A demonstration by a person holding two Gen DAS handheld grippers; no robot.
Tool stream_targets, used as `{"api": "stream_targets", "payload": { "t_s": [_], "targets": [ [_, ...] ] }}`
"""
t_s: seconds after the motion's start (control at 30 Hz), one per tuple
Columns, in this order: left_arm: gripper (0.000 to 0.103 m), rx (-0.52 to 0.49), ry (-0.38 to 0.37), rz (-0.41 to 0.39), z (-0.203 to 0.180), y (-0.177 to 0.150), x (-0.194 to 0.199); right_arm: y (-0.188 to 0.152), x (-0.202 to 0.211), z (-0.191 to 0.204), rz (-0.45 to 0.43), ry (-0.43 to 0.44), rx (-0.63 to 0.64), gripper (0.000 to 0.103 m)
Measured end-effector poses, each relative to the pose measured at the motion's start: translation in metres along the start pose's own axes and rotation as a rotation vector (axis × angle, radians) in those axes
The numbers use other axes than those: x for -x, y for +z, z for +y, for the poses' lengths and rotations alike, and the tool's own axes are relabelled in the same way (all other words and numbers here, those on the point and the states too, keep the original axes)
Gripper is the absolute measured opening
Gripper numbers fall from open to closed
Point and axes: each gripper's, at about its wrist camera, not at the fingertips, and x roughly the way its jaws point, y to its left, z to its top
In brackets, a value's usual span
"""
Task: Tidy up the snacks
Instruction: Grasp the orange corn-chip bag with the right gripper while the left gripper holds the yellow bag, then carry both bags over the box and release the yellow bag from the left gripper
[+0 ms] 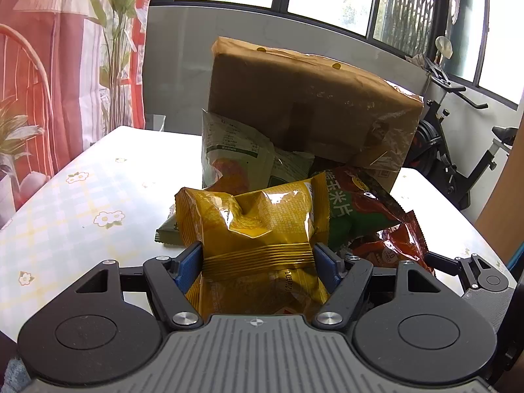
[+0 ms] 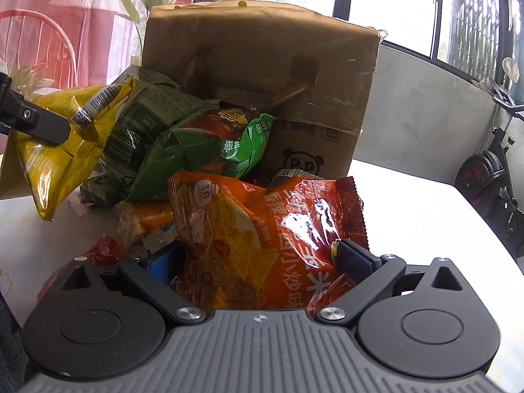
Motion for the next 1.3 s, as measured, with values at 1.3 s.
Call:
{"api": "stream_targets", "payload": {
  "t_s": [1.3],
  "targets": [
    [0.074, -0.114, 0.005, -0.264, 0.010, 0.088, 0.053, 0.098, 0.086, -0.095, -0.270, 0.128, -0.340, 0.059]
  ]
}}
